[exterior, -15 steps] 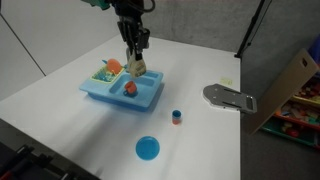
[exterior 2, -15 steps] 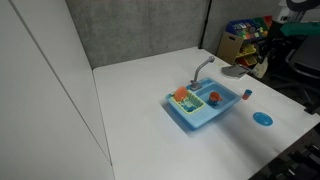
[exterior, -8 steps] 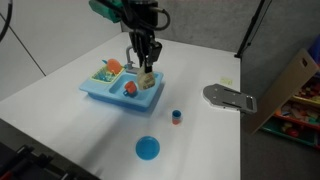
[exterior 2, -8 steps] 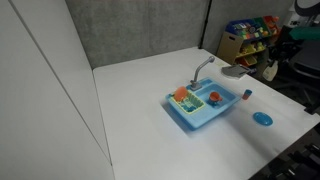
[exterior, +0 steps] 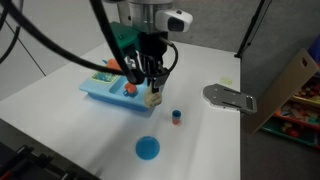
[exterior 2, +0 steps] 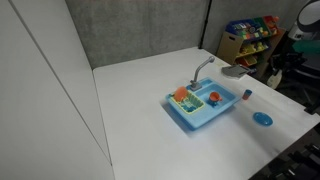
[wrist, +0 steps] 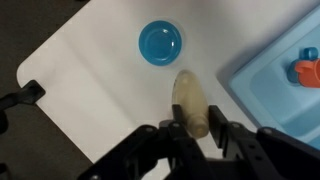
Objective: Place the toy bottle on the blue plate
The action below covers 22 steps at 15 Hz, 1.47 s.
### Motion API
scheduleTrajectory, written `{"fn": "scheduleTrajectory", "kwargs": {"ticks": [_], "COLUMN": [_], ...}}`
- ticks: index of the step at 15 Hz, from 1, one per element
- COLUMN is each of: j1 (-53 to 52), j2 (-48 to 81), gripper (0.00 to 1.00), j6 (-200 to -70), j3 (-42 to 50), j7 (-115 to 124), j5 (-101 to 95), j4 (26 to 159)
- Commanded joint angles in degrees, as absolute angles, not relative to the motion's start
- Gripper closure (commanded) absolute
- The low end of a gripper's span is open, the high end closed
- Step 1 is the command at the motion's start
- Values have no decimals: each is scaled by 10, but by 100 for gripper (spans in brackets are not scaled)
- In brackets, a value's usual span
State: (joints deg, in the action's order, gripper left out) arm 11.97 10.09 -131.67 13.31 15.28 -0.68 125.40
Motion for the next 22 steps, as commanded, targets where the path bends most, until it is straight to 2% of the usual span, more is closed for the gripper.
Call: {"fn": "scheduleTrajectory", "kwargs": {"ticks": [1, 12, 13, 17, 18, 22], "j1": [131, 138, 137, 137, 131, 133], "j2": [111, 168, 169, 170, 169, 177], "gripper": [91, 91, 69, 69, 91, 91], "j6": [-1358, -1390, -1391, -1391, -1397, -1414], "j3": [137, 144, 143, 144, 147, 147], "j7": [134, 135, 133, 133, 142, 135], "j5": [20, 50, 51, 51, 39, 39], "j4": [1275, 1278, 1278, 1278, 1282, 1296]}}
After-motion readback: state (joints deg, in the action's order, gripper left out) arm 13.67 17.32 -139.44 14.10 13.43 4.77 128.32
